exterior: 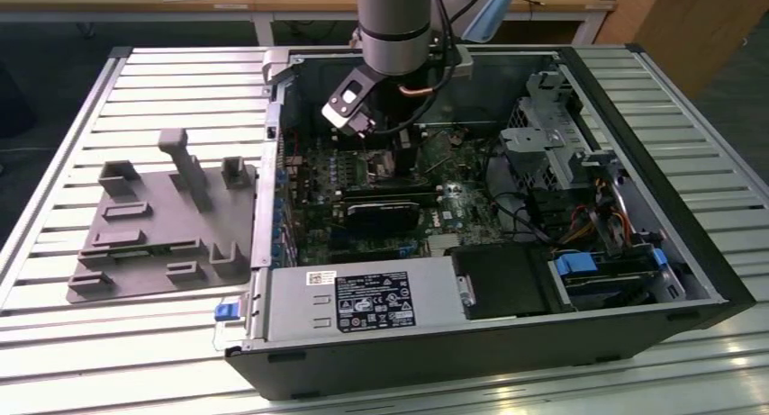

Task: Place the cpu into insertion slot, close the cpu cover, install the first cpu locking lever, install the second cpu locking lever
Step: 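Place the cpu into insertion slot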

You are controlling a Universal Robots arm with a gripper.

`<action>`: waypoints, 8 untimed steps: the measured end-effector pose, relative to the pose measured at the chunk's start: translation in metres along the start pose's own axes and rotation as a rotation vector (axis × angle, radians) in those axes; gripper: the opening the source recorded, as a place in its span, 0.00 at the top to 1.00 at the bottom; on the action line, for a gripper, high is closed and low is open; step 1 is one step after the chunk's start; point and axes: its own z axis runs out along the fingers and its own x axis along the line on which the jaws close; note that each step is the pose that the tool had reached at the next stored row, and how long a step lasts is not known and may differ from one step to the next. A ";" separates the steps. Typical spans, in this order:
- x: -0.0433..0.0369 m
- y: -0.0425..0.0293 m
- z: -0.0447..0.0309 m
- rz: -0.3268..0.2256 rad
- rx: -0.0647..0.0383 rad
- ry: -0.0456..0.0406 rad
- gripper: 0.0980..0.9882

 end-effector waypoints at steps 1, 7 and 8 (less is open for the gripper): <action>0.0011 -0.0001 0.0003 0.001 0.000 -0.0001 0.51; 0.0054 -0.0004 0.0025 0.027 0.000 -0.0026 0.51; 0.0057 -0.0005 0.0030 0.033 0.000 -0.0035 0.51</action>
